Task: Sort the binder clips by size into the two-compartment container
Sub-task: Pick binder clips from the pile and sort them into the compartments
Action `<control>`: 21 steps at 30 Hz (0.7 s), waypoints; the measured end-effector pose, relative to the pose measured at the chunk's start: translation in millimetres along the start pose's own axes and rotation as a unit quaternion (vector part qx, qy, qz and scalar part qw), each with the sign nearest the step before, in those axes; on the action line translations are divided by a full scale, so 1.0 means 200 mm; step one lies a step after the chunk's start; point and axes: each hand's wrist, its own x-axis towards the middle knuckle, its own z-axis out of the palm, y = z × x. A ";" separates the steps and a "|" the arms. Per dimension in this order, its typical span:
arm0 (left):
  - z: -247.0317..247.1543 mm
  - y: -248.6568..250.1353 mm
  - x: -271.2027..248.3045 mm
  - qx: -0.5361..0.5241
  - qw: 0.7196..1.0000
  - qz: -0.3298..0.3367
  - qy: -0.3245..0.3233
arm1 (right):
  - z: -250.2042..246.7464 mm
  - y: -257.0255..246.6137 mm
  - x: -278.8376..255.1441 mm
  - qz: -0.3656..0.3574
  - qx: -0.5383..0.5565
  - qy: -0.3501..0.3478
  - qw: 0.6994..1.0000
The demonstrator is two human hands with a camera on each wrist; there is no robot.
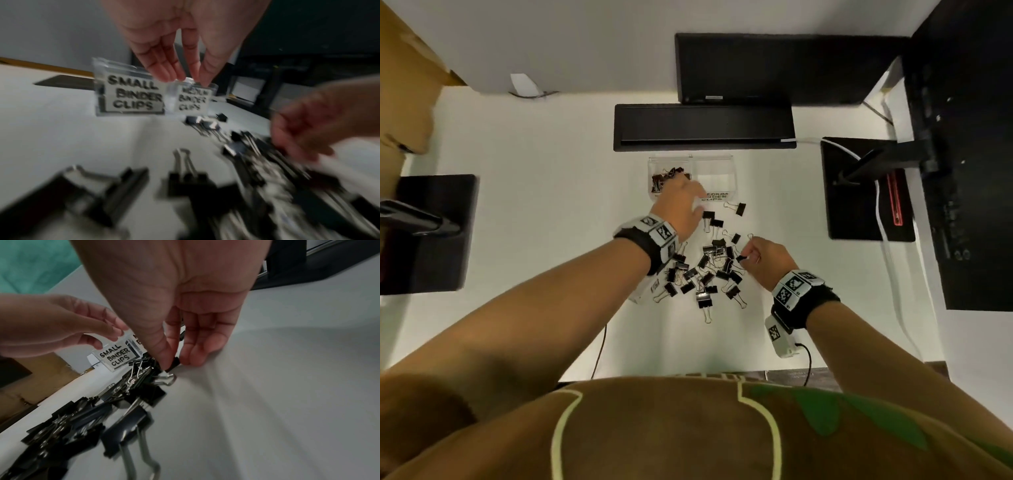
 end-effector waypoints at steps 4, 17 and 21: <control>0.15 0.05 -0.13 0.040 0.993 0.043 -0.099 | -0.01 -0.04 0.02 -0.015 -0.009 0.026 1.000; 0.12 0.00 -0.13 -0.042 0.991 -0.082 -0.099 | 0.04 -0.08 0.05 -0.028 -0.080 0.044 0.995; 0.06 -0.05 -0.10 -0.016 0.989 -0.116 -0.088 | 0.04 -0.08 0.05 -0.037 -0.089 0.040 0.995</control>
